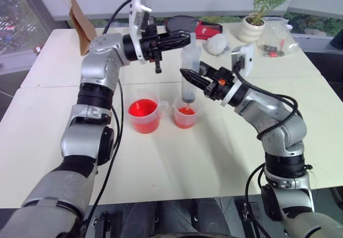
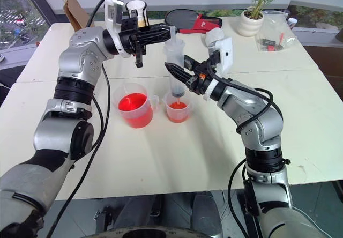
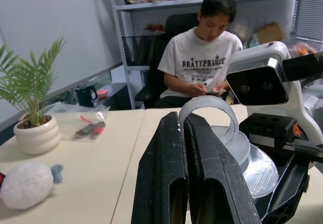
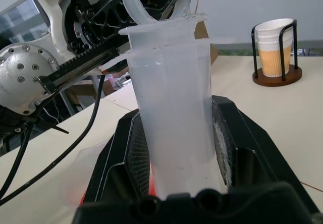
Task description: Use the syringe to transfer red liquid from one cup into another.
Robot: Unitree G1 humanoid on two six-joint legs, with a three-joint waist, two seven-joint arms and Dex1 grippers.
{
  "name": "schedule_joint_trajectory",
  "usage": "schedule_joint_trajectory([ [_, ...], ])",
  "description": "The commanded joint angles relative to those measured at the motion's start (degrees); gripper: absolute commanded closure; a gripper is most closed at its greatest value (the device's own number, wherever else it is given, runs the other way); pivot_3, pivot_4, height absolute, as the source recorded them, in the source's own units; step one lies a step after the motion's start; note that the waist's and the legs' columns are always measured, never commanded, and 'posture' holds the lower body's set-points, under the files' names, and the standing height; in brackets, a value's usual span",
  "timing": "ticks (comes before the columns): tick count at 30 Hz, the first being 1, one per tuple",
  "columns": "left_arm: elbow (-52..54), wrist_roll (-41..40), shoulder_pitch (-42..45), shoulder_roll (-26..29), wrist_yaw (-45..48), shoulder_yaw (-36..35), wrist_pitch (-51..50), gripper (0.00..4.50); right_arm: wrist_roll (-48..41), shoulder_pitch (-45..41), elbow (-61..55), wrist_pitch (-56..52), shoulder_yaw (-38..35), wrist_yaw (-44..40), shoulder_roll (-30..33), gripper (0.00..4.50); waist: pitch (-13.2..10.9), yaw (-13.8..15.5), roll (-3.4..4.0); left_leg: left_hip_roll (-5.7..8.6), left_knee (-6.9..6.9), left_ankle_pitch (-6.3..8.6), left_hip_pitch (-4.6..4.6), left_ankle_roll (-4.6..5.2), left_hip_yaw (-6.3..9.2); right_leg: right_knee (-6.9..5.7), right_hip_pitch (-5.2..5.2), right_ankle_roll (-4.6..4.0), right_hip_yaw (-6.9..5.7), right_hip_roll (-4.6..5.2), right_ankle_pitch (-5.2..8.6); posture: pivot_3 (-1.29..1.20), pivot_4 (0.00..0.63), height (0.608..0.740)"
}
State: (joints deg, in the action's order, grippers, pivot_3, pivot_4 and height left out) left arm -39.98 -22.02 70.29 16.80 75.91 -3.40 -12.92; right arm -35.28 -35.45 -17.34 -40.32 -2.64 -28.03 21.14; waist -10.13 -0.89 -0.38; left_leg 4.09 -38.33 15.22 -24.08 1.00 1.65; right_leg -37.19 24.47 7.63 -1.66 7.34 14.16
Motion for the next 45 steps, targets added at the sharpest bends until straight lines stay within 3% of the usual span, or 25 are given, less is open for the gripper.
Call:
schedule_joint_trajectory([
  [1,-1.9,-1.1,1.6,1.2,0.9,-0.7,-3.9,3.54,-2.7,-4.6,-4.9,1.7,-4.0,1.2,-0.1,3.11,0.0,-0.1,0.0,0.0,0.0,0.0,0.0,0.0,0.0,0.0,0.0,0.0,0.0,0.0,0.0,0.0,0.15,0.74],
  [5,-4.6,-2.5,3.7,5.7,-0.6,-4.5,-5.7,1.61,-2.8,-4.6,-5.0,1.2,-4.2,1.2,0.1,3.11,0.0,-0.3,0.0,-0.01,0.03,0.0,0.0,0.0,-0.01,-0.01,0.03,0.0,0.0,-0.01,0.0,0.0,0.15,0.74],
  [9,-1.1,-2.8,1.2,10.1,0.8,-4.4,-7.3,1.61,-3.0,-4.9,-4.4,1.2,-4.7,1.1,0.2,3.11,0.0,-0.3,0.0,-0.02,0.05,0.0,0.0,0.0,-0.01,-0.01,0.04,0.0,0.0,-0.03,0.0,0.0,0.15,0.74],
  [11,2.9,-3.8,-1.1,11.8,0.7,-4.6,-9.6,1.61,-6.6,-6.5,-3.1,-0.7,-7.4,3.6,-1.5,3.11,0.0,-0.3,0.0,-0.03,0.04,0.0,0.0,0.0,0.0,-0.01,0.04,0.0,0.01,-0.03,0.0,0.0,0.15,0.74],
  [14,17.1,-5.7,-9.0,15.5,1.1,-3.3,-15.7,1.61,-16.3,-12.1,1.7,-6.0,-15.7,11.3,-2.7,3.11,0.0,-0.2,0.02,-0.03,0.03,-0.01,0.0,-0.02,0.02,-0.02,0.03,0.0,0.03,0.0,0.0,0.0,0.15,0.74],
  [16,26.8,-6.4,-14.0,18.0,0.6,-2.1,-18.8,1.61,-21.6,-16.3,6.9,-10.5,-20.9,15.9,-0.2,3.11,0.0,-0.1,0.03,-0.04,0.03,-0.02,0.0,-0.04,0.05,-0.01,0.03,-0.02,0.06,0.02,-0.01,0.0,0.15,0.74],
  [19,39.0,-7.2,-19.8,22.4,-0.1,-1.1,-22.2,1.61,-23.0,-22.4,18.4,-20.5,-23.9,17.4,10.1,3.11,0.0,0.4,0.03,-0.01,0.03,-0.02,-0.03,-0.06,0.18,0.05,-0.02,-0.04,0.06,0.06,-0.01,0.0,0.15,0.74],
  [23,50.3,-6.0,-25.9,27.3,-1.1,0.9,-22.4,1.61,-14.9,-28.9,36.7,-33.4,-16.6,15.8,23.5,3.11,0.0,0.3,0.03,0.09,0.09,0.01,-0.07,0.0,0.13,0.24,-0.05,-0.06,0.07,0.18,0.0,0.0,0.15,0.74],
  [27,56.8,-5.0,-30.7,28.6,-3.1,2.9,-20.5,1.61,-9.2,-32.0,50.3,-37.5,-11.6,10.8,26.9,3.11,0.0,-0.3,0.09,0.0,0.16,0.02,0.0,0.01,-0.07,0.39,-0.04,-0.07,0.07,0.17,0.01,0.0,0.15,0.74],
  [33,61.2,-4.3,-35.1,29.1,-5.1,4.8,-19.1,1.61,-1.8,-31.8,59.6,-43.7,0.2,1.0,25.3,3.11,0.0,-0.3,0.11,-0.05,0.13,0.05,0.01,0.08,-0.15,0.33,-0.02,-0.06,0.08,0.12,0.01,0.0,0.15,0.74],
  [43,61.8,-5.4,-38.6,27.2,-10.2,4.2,-18.6,1.61,8.6,-34.7,70.6,-38.3,4.2,-4.8,19.3,3.11,0.0,0.2,0.11,0.01,0.07,0.03,-0.04,0.06,-0.11,0.23,-0.03,-0.04,0.07,0.11,0.0,0.0,0.15,0.74],
  [44,61.9,-5.8,-38.9,27.1,-10.7,4.0,-18.8,1.55,9.4,-34.8,71.1,-37.8,4.4,-5.2,18.9,2.12,0.0,0.1,0.11,0.02,0.07,0.03,-0.04,0.06,-0.11,0.23,-0.03,-0.04,0.07,0.11,0.0,0.0,0.15,0.74],
  [45,62.0,-6.3,-39.0,26.9,-11.2,3.6,-19.0,1.55,10.2,-34.9,71.4,-37.5,4.6,-5.9,18.7,1.79,0.0,0.1,0.11,0.02,0.07,0.03,-0.04,0.06,-0.11,0.23,-0.03,-0.04,0.07,0.11,0.0,0.0,0.15,0.74],
])
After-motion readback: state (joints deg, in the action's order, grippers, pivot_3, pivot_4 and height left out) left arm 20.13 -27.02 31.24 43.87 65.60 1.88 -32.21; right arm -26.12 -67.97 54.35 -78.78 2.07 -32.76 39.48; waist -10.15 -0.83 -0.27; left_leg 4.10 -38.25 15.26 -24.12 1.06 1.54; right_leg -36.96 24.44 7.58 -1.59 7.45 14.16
